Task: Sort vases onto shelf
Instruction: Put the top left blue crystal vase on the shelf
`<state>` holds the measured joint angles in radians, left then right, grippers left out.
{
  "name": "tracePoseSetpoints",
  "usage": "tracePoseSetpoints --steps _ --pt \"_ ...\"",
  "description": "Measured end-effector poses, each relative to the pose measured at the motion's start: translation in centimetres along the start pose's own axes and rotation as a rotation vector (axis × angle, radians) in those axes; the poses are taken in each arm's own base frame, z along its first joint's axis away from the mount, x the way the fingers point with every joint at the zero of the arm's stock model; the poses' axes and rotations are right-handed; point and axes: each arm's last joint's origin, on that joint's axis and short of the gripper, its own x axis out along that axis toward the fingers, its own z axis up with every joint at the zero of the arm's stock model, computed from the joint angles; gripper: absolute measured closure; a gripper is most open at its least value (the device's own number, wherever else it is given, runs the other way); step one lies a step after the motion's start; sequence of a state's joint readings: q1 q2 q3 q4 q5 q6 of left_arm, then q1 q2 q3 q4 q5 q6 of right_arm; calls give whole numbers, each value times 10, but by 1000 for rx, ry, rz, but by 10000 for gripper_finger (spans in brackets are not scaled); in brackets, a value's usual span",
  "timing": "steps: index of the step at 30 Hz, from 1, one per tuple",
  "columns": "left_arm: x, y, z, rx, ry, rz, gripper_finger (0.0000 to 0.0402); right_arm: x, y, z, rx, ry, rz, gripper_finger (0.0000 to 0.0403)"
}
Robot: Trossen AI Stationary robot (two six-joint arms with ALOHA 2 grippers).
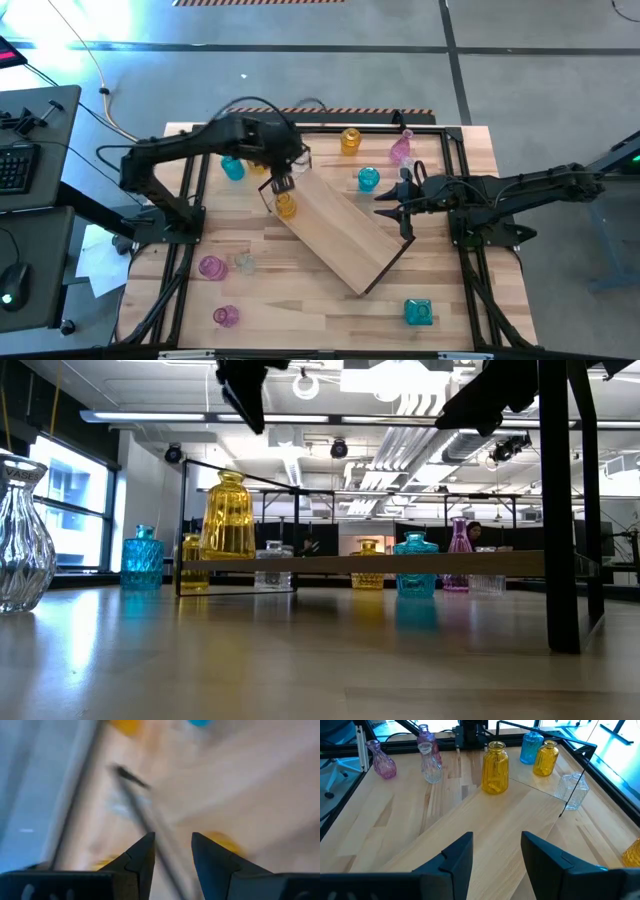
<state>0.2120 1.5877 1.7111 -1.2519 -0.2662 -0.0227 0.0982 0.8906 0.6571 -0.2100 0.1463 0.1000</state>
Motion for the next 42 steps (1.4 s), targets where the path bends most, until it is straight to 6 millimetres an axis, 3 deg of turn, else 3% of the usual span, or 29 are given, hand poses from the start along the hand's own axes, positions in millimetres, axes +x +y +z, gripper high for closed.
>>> tracePoseSetpoints --steps 7,12,25,35,42 --pt "-37 45 -33 -159 -67 167 284 0 0 -6 31 58 -1 247" --pt "-40 67 -66 -287 -81 220 286 0 0 -5 26 55 -1 247" --pt "17 73 -157 -469 133 282 286 0 0 -3 25 34 1 247" --pt "41 85 -175 -585 143 305 286 0 0 -3 9 33 2 247" --pt "49 94 -184 -658 157 225 286 0 0 -3 7 34 9 247"
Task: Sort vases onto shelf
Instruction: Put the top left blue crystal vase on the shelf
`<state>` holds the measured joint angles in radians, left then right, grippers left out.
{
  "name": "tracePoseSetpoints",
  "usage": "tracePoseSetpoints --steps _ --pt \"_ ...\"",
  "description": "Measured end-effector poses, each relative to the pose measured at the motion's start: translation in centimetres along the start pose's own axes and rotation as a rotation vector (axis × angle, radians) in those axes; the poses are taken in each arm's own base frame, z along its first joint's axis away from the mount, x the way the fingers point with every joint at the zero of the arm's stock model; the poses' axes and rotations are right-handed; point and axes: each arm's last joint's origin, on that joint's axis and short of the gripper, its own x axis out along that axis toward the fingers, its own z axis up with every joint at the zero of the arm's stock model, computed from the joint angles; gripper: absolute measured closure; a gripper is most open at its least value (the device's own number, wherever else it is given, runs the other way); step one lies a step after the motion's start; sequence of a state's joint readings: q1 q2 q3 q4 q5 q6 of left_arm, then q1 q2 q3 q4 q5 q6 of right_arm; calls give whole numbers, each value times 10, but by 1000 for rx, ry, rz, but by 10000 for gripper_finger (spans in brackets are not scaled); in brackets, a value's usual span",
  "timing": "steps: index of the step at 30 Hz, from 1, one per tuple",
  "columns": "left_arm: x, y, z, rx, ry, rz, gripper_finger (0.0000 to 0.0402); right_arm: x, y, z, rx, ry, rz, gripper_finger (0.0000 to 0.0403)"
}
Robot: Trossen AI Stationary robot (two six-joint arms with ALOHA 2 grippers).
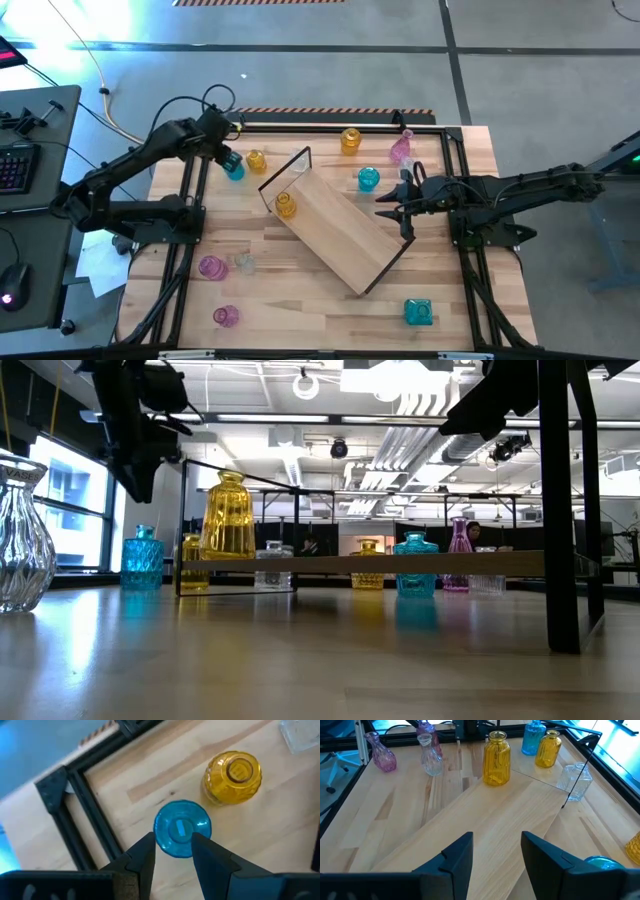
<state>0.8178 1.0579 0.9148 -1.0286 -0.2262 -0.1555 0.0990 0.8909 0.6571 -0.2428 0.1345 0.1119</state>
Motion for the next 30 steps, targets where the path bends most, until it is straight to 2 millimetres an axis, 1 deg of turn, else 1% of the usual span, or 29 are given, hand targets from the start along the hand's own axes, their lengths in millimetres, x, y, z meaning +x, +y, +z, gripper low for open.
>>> tracePoseSetpoints --steps 6,9,12,21,26,30 --pt "7 7 2 -40 34 -5 286 0 0 0 -7 1 7 247" --pt "14 9 5 -50 72 -33 286 0 0 0 -8 1 7 247" --pt "23 10 8 -52 102 -22 286 0 0 0 -7 1 7 247" --pt "43 6 17 -25 154 -20 287 0 0 0 -7 2 16 247" --pt "51 4 19 -9 185 -17 287 0 1 0 -5 3 22 247" --pt "54 3 19 -9 203 -30 287 0 1 0 -4 3 27 247"
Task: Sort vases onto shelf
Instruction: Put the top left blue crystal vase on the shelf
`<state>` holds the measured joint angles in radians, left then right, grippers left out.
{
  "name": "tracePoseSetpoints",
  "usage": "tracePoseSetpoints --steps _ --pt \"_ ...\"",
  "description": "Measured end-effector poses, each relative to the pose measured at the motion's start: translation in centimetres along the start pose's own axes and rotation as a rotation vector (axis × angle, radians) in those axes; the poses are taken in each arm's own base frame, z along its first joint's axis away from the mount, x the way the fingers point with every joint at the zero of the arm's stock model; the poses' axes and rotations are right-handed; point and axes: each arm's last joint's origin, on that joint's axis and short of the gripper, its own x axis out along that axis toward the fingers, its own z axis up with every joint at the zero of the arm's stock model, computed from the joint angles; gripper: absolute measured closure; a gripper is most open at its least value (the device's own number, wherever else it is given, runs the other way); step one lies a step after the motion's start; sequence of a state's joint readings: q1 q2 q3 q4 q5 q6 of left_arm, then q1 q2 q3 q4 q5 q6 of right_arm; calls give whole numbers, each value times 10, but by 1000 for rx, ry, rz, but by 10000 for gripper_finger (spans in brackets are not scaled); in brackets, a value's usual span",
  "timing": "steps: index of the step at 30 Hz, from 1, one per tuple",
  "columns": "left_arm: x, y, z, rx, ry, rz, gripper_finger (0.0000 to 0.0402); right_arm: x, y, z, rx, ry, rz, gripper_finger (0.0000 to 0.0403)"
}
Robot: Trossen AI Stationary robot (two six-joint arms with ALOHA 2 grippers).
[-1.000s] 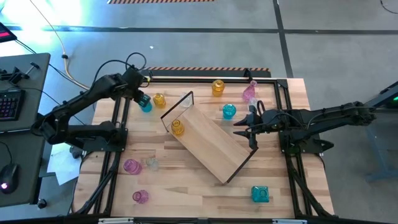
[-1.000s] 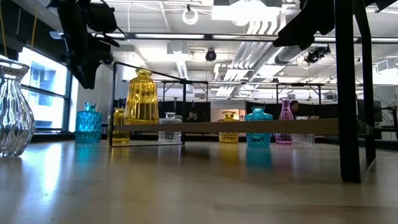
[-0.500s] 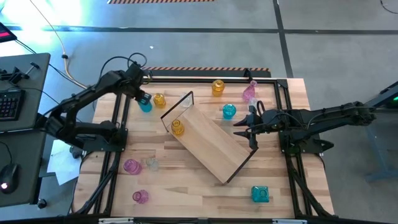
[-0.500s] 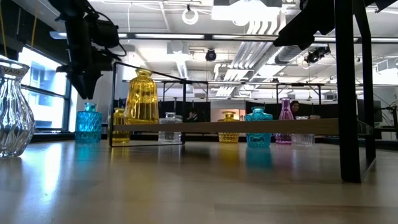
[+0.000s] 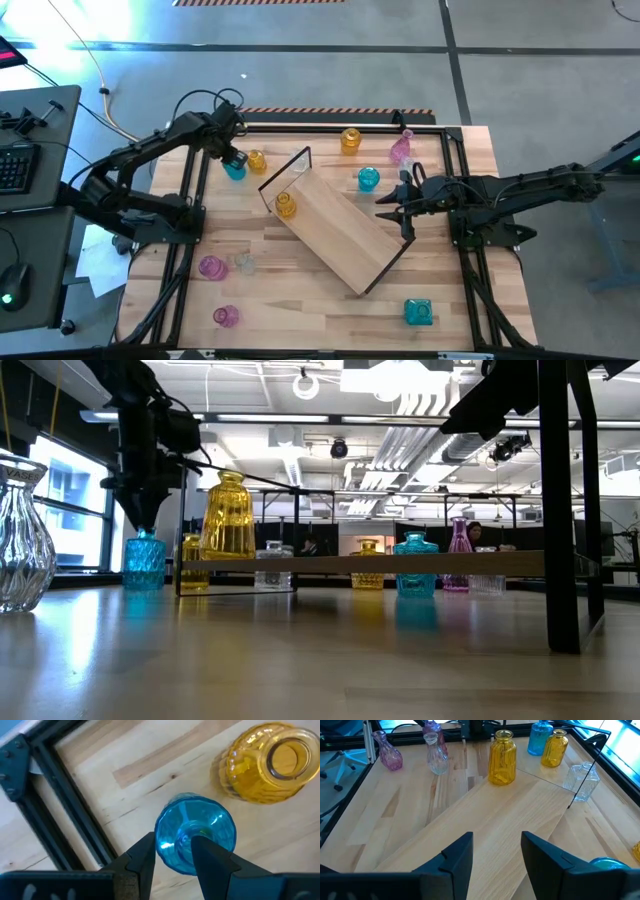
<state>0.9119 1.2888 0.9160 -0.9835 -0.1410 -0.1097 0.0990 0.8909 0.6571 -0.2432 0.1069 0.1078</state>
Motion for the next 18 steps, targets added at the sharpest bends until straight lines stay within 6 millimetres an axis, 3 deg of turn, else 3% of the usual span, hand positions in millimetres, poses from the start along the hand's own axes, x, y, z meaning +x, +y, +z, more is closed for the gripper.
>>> tracePoseSetpoints --steps 10,18 --pt "0 0 -1 10 12 -5 296 0 0 0 8 1 6 247" --pt "0 -1 -2 17 19 -33 376 0 0 0 8 1 6 247"
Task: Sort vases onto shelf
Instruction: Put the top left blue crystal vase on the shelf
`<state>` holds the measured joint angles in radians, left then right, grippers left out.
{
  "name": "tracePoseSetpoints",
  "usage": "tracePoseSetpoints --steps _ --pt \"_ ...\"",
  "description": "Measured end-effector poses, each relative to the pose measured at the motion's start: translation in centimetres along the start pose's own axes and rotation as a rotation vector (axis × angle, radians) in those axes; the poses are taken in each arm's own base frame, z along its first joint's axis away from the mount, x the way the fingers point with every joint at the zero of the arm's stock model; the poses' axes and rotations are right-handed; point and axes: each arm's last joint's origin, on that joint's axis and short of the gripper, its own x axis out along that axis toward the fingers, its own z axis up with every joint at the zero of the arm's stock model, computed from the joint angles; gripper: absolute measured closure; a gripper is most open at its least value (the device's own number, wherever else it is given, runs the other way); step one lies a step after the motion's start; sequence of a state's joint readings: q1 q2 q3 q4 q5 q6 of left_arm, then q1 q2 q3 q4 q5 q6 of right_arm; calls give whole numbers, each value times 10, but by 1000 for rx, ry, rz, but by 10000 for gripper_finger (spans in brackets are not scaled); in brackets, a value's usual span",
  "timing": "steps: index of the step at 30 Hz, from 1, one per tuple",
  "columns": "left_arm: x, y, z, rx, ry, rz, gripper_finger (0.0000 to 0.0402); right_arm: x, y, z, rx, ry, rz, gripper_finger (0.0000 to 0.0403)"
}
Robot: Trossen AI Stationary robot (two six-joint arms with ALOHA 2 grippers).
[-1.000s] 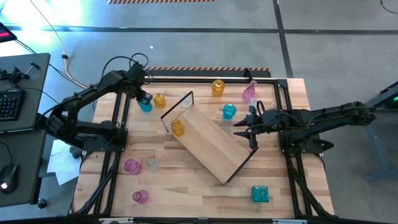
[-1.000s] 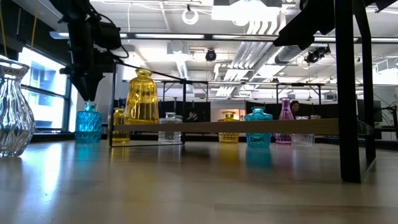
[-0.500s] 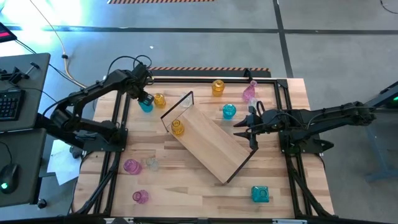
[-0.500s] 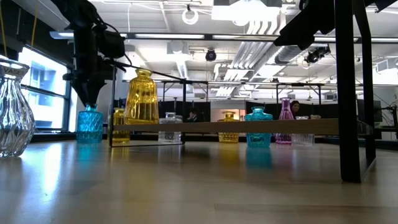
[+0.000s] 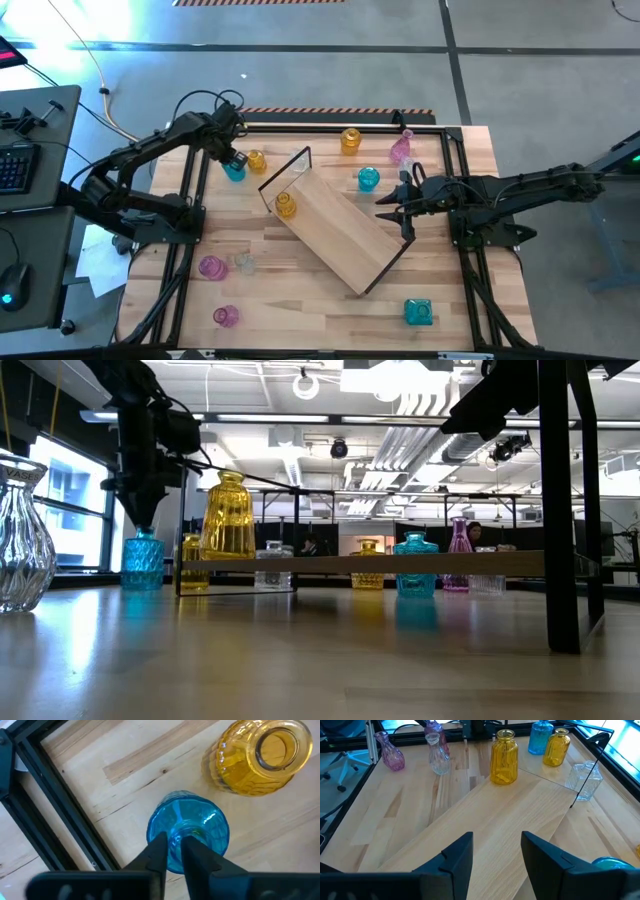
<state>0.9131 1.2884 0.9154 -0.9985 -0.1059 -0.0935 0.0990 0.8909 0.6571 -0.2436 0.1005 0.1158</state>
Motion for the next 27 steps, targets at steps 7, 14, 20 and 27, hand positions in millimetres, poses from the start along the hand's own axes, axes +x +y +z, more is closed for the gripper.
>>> tracePoseSetpoints --steps 7,14,20,27 --pt "0 0 0 25 1 0 385 0 0 0 16 1 8 247" --pt "-2 1 -3 21 9 1 390 0 0 0 16 1 12 247" --pt "-16 2 -13 22 -19 -3 391 0 0 0 16 1 12 247" --pt "-42 6 -33 -12 -101 -40 392 0 0 0 15 1 11 247"
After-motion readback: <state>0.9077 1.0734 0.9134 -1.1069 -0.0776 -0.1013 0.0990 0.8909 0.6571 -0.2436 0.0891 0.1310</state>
